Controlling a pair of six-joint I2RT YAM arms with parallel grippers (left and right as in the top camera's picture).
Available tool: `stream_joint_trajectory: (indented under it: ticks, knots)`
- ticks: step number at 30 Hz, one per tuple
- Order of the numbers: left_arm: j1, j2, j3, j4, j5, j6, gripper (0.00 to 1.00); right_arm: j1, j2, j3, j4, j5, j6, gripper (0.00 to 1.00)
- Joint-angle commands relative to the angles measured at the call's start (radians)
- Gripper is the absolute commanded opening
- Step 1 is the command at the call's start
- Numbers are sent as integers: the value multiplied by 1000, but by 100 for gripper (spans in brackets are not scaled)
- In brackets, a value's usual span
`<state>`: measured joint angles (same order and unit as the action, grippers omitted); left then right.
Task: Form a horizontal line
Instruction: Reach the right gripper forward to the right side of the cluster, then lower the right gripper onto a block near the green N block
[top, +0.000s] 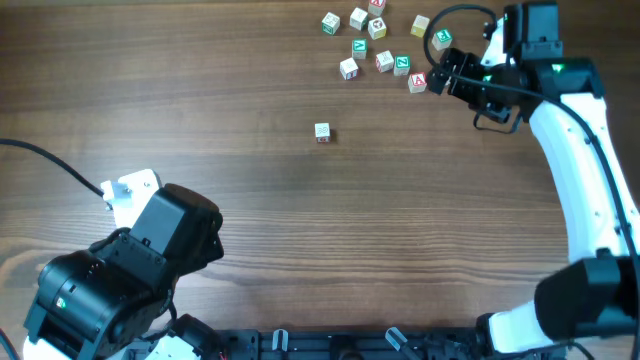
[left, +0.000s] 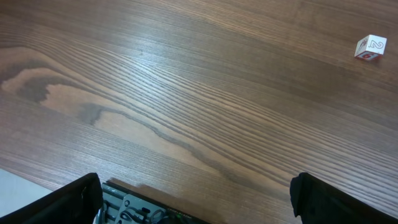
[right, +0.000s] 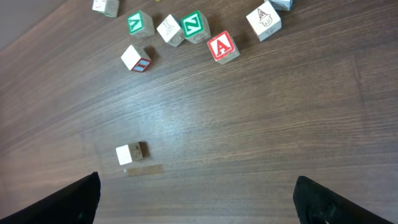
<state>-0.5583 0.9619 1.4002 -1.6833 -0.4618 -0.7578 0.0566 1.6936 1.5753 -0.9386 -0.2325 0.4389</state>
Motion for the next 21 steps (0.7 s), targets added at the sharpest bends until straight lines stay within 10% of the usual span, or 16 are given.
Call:
stream_joint_trajectory:
  ticks: [1,21]
  knots:
    - [0,-4,3,-1,1,-2,100,6,58,67,-2,22,-21,100]
    - [0,-4,3,-1,1,-2,100,47,333,316,95,127,-84,100]
